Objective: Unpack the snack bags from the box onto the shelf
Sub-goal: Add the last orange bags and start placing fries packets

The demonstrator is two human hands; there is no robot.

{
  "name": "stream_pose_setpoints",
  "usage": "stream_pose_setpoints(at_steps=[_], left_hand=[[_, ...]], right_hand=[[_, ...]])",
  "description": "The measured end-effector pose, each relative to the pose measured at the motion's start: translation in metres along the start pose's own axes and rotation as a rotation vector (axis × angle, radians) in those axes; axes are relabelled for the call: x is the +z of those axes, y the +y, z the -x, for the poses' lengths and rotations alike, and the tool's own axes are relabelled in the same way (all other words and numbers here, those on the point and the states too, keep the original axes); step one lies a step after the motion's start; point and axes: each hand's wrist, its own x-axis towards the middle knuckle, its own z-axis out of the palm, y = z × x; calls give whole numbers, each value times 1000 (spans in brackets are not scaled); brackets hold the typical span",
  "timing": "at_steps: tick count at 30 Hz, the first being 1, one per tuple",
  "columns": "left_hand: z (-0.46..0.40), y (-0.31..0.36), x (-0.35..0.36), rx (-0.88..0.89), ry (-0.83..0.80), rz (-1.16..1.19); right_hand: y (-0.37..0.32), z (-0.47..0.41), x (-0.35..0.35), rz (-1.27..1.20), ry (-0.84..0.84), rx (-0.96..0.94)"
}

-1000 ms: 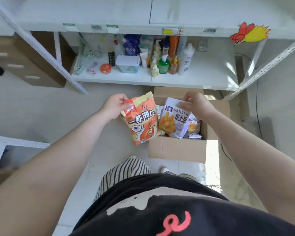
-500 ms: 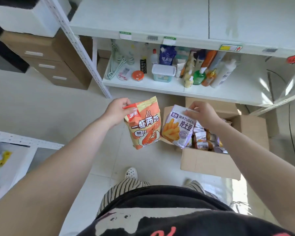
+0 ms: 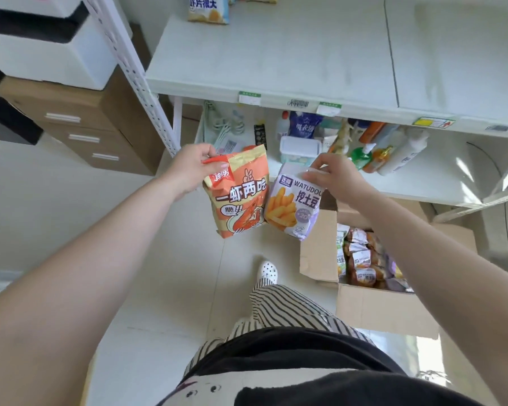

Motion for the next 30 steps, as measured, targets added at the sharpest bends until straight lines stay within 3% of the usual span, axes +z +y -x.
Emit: stream_pose_setpoints(at_steps=[9,17,30], left_hand=[[-118,67,-50,99,38,9],[-215,123,-83,194,24,-29],[-380,169,-130,260,-142,-118]], right_hand=[[-48,-124,-62,-110,50,-30],[-89,-208,-116,-53,135,-106],[-95,-322,-143,-131,218,144]])
